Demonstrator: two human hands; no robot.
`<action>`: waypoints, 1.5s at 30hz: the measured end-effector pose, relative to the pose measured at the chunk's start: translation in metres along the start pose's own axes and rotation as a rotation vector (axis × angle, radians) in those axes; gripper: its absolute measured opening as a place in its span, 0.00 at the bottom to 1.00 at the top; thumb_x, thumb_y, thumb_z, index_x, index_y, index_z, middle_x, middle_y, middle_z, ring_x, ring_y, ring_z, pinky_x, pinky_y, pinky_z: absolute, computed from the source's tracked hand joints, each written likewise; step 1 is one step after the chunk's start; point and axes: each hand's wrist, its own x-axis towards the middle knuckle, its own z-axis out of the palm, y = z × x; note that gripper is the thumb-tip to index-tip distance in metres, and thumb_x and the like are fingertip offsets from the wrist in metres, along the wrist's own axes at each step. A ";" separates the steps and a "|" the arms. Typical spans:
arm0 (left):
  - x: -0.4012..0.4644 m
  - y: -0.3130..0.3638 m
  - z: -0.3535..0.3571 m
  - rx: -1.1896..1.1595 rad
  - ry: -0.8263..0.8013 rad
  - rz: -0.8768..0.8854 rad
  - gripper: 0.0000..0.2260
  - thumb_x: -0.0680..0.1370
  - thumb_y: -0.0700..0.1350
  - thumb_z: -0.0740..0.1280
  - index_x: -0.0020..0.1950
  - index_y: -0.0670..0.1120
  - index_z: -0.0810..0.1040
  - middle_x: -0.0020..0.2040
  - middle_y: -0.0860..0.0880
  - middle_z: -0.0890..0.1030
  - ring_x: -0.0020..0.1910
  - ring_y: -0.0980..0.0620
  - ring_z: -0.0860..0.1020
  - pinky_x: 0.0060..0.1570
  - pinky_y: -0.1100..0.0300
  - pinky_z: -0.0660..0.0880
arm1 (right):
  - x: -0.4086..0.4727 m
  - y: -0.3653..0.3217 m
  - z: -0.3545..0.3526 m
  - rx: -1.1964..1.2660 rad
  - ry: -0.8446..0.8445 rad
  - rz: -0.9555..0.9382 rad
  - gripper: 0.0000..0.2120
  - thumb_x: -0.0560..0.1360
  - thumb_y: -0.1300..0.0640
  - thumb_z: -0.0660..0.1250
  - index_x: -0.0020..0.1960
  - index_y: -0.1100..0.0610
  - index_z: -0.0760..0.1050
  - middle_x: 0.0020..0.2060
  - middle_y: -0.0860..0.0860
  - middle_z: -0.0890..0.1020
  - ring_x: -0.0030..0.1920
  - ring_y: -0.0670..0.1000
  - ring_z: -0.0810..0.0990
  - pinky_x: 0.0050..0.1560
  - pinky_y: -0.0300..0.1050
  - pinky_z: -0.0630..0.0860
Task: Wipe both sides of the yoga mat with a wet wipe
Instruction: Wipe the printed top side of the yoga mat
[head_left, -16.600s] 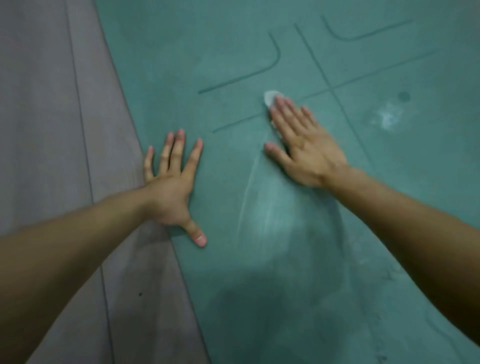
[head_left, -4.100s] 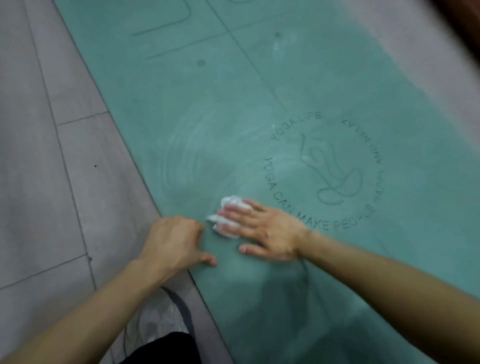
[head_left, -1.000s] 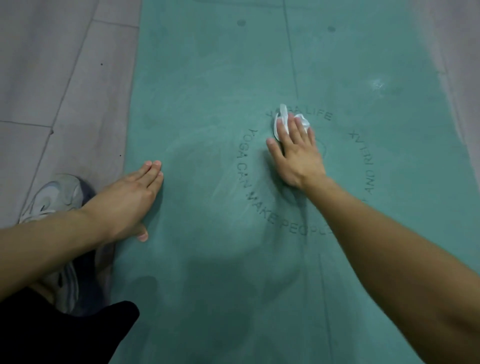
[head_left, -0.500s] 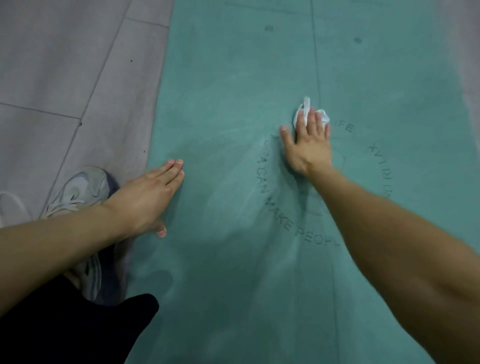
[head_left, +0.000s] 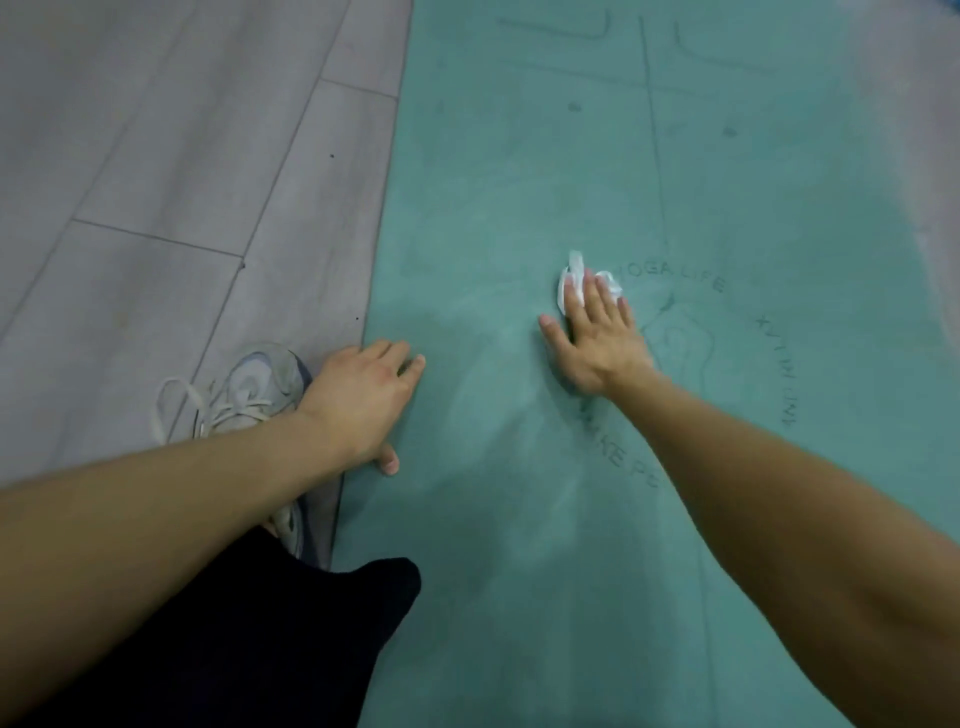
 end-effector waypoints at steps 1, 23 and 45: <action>-0.001 0.000 0.001 0.011 0.023 -0.001 0.59 0.53 0.75 0.78 0.76 0.47 0.66 0.64 0.50 0.72 0.64 0.48 0.72 0.61 0.52 0.74 | 0.014 -0.004 -0.003 0.043 0.013 0.081 0.42 0.80 0.27 0.37 0.86 0.50 0.37 0.85 0.51 0.39 0.84 0.50 0.34 0.83 0.55 0.36; -0.017 -0.028 -0.011 -0.161 -0.207 0.107 0.32 0.70 0.64 0.76 0.69 0.53 0.77 0.70 0.52 0.72 0.65 0.47 0.77 0.59 0.50 0.78 | -0.031 -0.095 0.046 -0.221 0.052 -1.054 0.39 0.84 0.32 0.51 0.86 0.51 0.43 0.86 0.52 0.46 0.85 0.53 0.40 0.84 0.57 0.42; -0.027 -0.019 -0.007 0.017 -0.346 0.183 0.21 0.71 0.55 0.78 0.59 0.47 0.79 0.62 0.50 0.72 0.48 0.47 0.76 0.44 0.56 0.73 | -0.001 -0.161 0.050 -0.097 0.122 -0.855 0.29 0.87 0.43 0.44 0.86 0.50 0.49 0.85 0.52 0.52 0.85 0.52 0.45 0.84 0.55 0.43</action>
